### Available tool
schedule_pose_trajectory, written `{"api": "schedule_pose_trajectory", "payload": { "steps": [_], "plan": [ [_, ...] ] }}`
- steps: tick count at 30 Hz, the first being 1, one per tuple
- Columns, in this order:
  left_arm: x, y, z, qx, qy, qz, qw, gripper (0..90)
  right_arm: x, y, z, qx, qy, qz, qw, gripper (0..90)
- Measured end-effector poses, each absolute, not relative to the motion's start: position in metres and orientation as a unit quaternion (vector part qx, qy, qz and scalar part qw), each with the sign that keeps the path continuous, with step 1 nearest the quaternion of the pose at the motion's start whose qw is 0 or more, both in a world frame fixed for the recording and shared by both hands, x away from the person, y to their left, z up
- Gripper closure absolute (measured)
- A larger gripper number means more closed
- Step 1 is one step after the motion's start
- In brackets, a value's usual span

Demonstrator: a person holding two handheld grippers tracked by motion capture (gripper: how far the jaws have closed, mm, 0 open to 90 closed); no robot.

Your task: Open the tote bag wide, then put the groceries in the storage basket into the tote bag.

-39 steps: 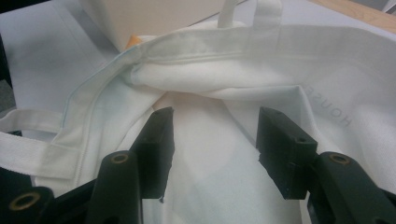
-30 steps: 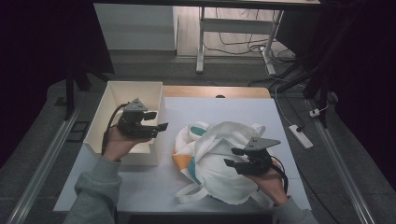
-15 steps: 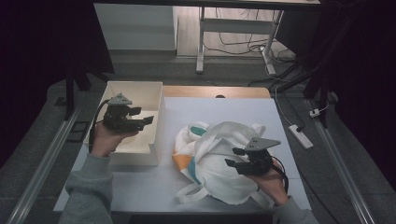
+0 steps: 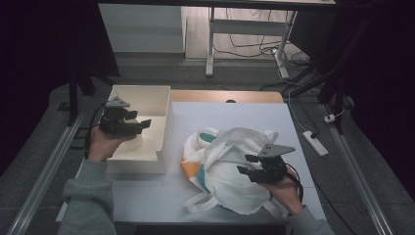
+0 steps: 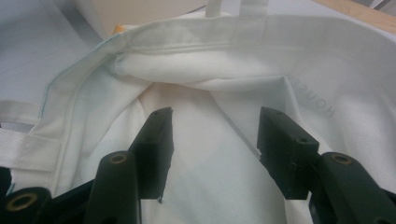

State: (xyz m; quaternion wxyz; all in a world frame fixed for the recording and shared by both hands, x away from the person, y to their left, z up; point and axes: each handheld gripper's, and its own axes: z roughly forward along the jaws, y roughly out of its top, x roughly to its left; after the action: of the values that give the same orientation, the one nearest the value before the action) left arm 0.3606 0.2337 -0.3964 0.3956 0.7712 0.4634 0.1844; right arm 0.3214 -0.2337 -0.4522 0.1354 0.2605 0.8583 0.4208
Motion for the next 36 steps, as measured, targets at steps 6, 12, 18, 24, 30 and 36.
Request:
{"api": "schedule_pose_trajectory", "payload": {
  "steps": [6, 12, 18, 24, 30, 36],
  "plan": [
    [0.368, 0.236, -0.402, 0.769, 0.475, 0.181, 0.388, 34.3, 0.321, -0.233, -0.452, 0.26, 0.858, 0.422, 0.134, 45.8],
    [0.376, 0.239, -0.41, 0.767, 0.491, 0.183, 0.37, 34.3, 0.32, -0.232, -0.45, 0.256, 0.857, 0.426, 0.134, 45.7],
    [0.383, 0.241, -0.418, 0.767, 0.503, 0.182, 0.355, 34.3, 0.319, -0.23, -0.449, 0.253, 0.857, 0.427, 0.135, 45.6],
    [0.39, 0.242, -0.424, 0.767, 0.513, 0.185, 0.338, 34.5, 0.317, -0.231, -0.446, 0.253, 0.853, 0.434, 0.141, 45.6],
    [0.395, 0.242, -0.435, 0.775, 0.519, 0.177, 0.314, 36.1, 0.318, -0.232, -0.446, 0.254, 0.853, 0.433, 0.141, 45.6],
    [0.397, 0.241, -0.441, 0.778, 0.529, 0.17, 0.293, 44.7, 0.317, -0.231, -0.447, 0.253, 0.854, 0.432, 0.14, 45.5]
  ]
}}
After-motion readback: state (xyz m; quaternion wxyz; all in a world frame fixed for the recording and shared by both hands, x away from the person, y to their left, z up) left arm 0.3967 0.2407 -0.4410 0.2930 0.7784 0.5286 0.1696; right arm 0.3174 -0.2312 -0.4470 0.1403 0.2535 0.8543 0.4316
